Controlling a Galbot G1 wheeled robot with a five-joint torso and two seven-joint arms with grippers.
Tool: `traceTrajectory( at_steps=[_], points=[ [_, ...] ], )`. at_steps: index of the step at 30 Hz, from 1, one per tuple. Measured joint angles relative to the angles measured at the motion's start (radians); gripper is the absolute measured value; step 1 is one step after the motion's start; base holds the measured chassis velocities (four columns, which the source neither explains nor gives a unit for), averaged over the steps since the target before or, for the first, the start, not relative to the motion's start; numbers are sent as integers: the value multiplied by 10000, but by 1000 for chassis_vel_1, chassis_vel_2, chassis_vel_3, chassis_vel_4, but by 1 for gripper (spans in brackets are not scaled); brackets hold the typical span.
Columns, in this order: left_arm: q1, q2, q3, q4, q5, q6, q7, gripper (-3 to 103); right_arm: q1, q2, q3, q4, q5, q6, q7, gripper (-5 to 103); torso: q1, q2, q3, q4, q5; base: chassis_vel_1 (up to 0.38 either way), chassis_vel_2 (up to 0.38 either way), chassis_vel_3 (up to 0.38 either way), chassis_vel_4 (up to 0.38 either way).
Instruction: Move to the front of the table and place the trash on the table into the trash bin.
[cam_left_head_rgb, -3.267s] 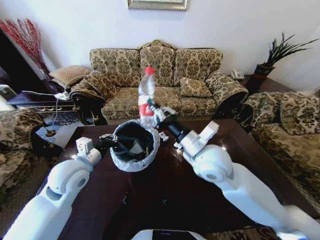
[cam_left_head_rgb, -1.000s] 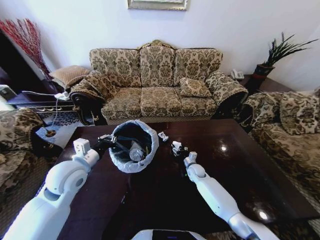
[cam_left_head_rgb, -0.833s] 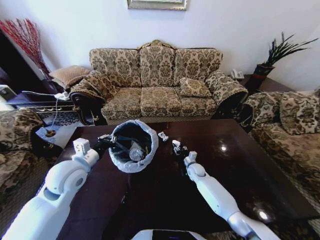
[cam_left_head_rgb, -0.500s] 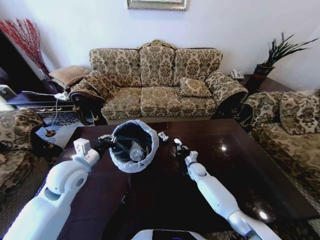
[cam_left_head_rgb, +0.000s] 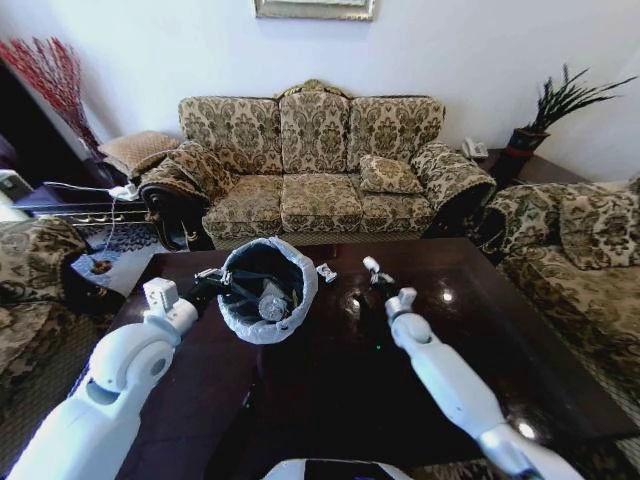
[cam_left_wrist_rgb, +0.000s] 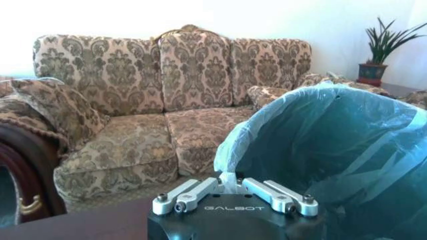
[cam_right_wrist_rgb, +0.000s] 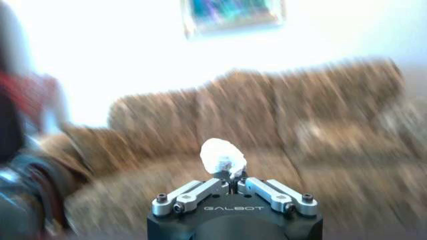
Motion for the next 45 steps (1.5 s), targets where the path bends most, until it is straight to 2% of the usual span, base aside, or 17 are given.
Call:
traceTrajectory(
  at_steps=[3,4,6,7,9,12,21,23,25,27,29,31,34,37,38,44,45],
  points=[
    [-78,9,160,-10,6,75,129,2,189,-639,-182,2723,314,-940,223,0,0,0,0,0,-2,0,0,0,0],
    [-78,9,160,-10,6,75,129,2,189,-639,-182,2723,314,-940,223,0,0,0,0,0,-2,0,0,0,0],
    [-95,37,213,-20,3,100,206,2,565,-842,-414,4130,935,-1659,505,0,0,1,-1,1,-3,0,0,0,0],
    [-101,74,236,-27,2,122,234,2,939,-940,-660,5074,1745,-2186,782,0,-1,1,-2,3,-3,0,0,0,0],
    [-101,98,238,-28,1,138,240,2,1071,-974,-751,5383,2079,-2375,864,0,-1,0,-1,3,0,0,0,0,0],
    [-78,186,246,-29,2,245,247,2,1534,-1272,-1443,6762,3315,-3133,1023,0,0,0,0,4,0,0,0,0,0],
    [-103,149,326,-50,43,284,247,2,2033,-2461,-3286,7277,3076,-3361,-148,-3,0,0,0,-2,1,0,0,0,0],
    [-104,98,349,-52,90,284,247,2,2203,-2458,-3521,7231,3042,-3394,-37,2,0,0,0,-1,3,0,0,0,0],
    [-76,14,368,-126,149,294,246,2,2506,-2308,-3842,7052,2981,-3443,199,14,0,0,1,3,0,0,0,0,0],
    [-69,7,369,-152,154,298,246,2,2543,-2277,-3876,7017,2945,-3445,217,14,0,0,1,4,0,0,0,0,0],
    [-50,6,325,-229,160,310,245,2,2614,-2238,-3957,6889,2717,-3441,194,30,0,0,0,3,0,0,0,0,0],
    [-49,12,312,-230,160,311,245,2,2613,-2247,-3960,6871,2683,-3435,187,30,0,0,0,2,0,0,0,0,0],
    [-59,53,267,-226,161,315,233,2,2561,-2332,-3960,6756,2500,-3324,156,41,0,0,1,0,2,0,0,0,0],
    [-122,56,286,-141,156,317,223,2,2532,-2338,-4005,6588,2279,-3211,119,57,0,0,0,0,1,0,0,0,0],
    [-122,56,286,-141,156,317,223,2,2532,-2338,-4005,6588,2279,-3211,119,57,0,0,0,0,1,0,0,0,0],
    [-154,45,345,-51,151,318,222,2,2602,-2172,-4114,6249,2006,-3090,101,84,0,0,0,1,1,0,0,0,0],
    [-154,45,345,-51,151,318,222,2,2602,-2172,-4114,6249,2006,-3090,101,84,0,0,0,1,1,0,0,0,0]
  ],
)
